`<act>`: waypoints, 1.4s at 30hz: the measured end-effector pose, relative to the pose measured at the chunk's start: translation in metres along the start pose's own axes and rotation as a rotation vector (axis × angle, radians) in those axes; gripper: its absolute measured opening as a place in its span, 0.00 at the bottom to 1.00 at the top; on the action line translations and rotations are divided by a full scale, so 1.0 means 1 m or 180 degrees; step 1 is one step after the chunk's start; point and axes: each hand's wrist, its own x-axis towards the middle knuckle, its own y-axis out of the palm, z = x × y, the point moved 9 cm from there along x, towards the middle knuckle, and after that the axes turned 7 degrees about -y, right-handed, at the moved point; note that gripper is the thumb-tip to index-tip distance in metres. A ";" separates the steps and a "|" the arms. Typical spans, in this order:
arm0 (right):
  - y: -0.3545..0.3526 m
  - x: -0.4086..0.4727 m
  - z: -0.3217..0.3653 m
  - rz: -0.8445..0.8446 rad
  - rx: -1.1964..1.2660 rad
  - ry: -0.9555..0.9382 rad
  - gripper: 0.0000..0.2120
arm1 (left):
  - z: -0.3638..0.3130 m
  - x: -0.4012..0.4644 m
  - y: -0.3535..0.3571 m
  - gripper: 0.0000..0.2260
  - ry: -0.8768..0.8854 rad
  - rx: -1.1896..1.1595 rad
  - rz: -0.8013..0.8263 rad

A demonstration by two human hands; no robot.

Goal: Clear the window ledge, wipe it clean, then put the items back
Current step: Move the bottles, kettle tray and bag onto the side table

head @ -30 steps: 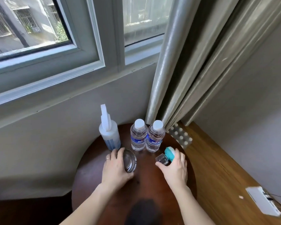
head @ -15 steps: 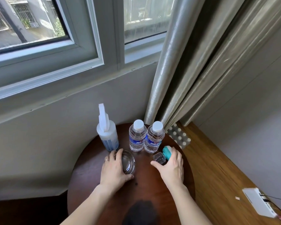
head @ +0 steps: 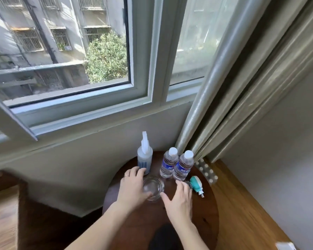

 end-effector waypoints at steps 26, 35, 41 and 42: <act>0.025 -0.260 0.445 0.1014 0.0426 -0.2410 0.28 | 0.285 -0.278 -0.342 0.25 -0.0984 -0.0295 -0.1121; 0.096 -0.444 0.570 0.1416 0.0539 -0.2890 0.29 | 0.443 -0.450 -0.417 0.26 -0.1534 -0.0357 -0.1480; 0.134 -0.534 0.629 0.1646 0.0536 -0.3063 0.31 | 0.518 -0.536 -0.443 0.27 -0.1834 -0.0586 -0.1702; 0.139 -0.545 0.636 0.1683 0.0530 -0.3083 0.32 | 0.528 -0.549 -0.445 0.27 -0.1861 -0.0642 -0.1738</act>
